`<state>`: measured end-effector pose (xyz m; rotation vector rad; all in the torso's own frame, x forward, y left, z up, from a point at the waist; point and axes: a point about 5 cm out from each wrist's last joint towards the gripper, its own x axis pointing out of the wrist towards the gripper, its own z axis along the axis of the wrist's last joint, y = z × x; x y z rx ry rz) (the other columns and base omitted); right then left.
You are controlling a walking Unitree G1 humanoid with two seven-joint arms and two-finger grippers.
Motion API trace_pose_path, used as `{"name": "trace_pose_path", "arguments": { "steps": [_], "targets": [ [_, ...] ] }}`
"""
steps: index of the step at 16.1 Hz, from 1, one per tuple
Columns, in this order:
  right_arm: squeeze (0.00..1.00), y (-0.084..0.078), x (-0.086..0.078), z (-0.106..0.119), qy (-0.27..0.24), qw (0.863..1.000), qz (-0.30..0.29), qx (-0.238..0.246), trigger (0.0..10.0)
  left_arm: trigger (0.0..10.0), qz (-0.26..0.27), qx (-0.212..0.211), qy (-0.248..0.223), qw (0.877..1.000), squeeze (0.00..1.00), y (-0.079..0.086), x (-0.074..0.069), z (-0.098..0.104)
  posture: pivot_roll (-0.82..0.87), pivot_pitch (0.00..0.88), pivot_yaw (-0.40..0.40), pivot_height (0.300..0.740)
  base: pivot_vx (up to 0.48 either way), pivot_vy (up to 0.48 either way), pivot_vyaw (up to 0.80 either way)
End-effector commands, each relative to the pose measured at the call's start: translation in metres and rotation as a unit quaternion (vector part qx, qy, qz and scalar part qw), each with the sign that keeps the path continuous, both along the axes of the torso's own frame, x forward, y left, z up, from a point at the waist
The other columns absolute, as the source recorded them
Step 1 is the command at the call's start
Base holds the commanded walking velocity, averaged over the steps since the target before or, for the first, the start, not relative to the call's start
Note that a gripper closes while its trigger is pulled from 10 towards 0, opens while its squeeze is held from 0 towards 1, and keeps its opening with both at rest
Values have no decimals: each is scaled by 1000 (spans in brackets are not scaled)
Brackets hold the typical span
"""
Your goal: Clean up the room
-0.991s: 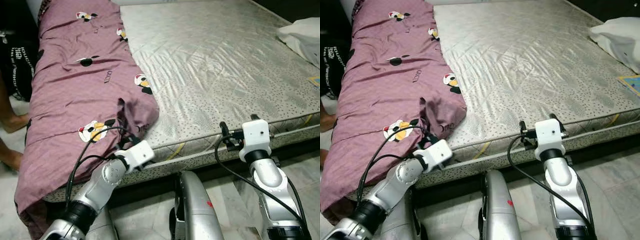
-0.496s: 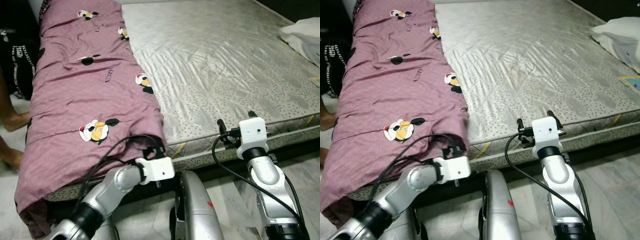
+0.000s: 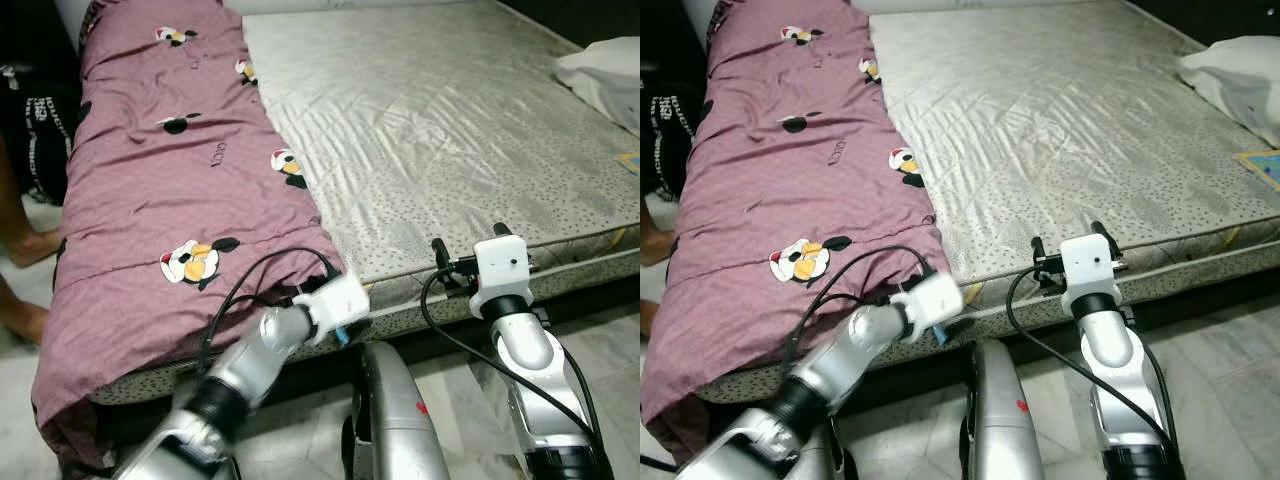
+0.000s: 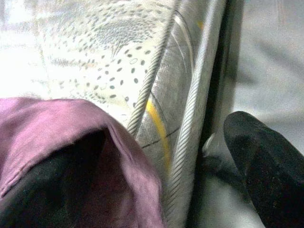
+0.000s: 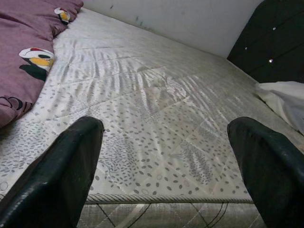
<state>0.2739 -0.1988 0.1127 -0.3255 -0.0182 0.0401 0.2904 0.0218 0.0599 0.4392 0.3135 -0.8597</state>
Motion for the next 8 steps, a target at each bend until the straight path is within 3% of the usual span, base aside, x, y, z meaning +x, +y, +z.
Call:
{"name": "trace_pose_path", "arguments": {
  "steps": [1, 2, 3, 5, 6, 7, 8],
  "targets": [
    [0, 4, 4, 2, -7, 1000, 2, 6, 10000, 10000, 48, -41, 74, 995, 0, 1, 3, 0, -149, 0, -15, 517, 0, 0, 0],
    [0, 5, 7, 4, -13, 1000, 3, 10, 10000, 10000, 50, -71, 111, 990, 0, -2, -2, 2, -143, 0, -9, 517, 0, 0, 0],
    [0, 5, 8, 4, -14, 1000, 1, 10, 10000, 10000, 38, -72, 129, 988, 0, -1, -9, 0, -132, 0, -4, 517, 0, 0, 0],
    [0, 5, 11, 3, -14, 1000, -2, 13, 10000, 10000, -21, 15, 109, 994, 0, 19, -35, -12, -115, 0, 0, 517, 0, 0, 0],
    [0, 6, 12, 2, -14, 1000, -2, 15, 10000, 10000, -5, 27, 108, 994, 0, 30, -44, -16, -104, 0, 0, 517, 0, 0, 0],
    [0, 8, 13, 1, -13, 1000, 0, 15, 10000, 10000, 42, 24, 84, 995, 0, 41, -42, -11, -99, 0, 0, 517, 0, 0, 0],
    [0, 9, 13, 0, -14, 1000, 3, 14, 10000, 10000, 69, 36, 48, 996, 0, 64, -46, -4, -80, 0, -7, 517, 0, 0, 0]
  ]
}}
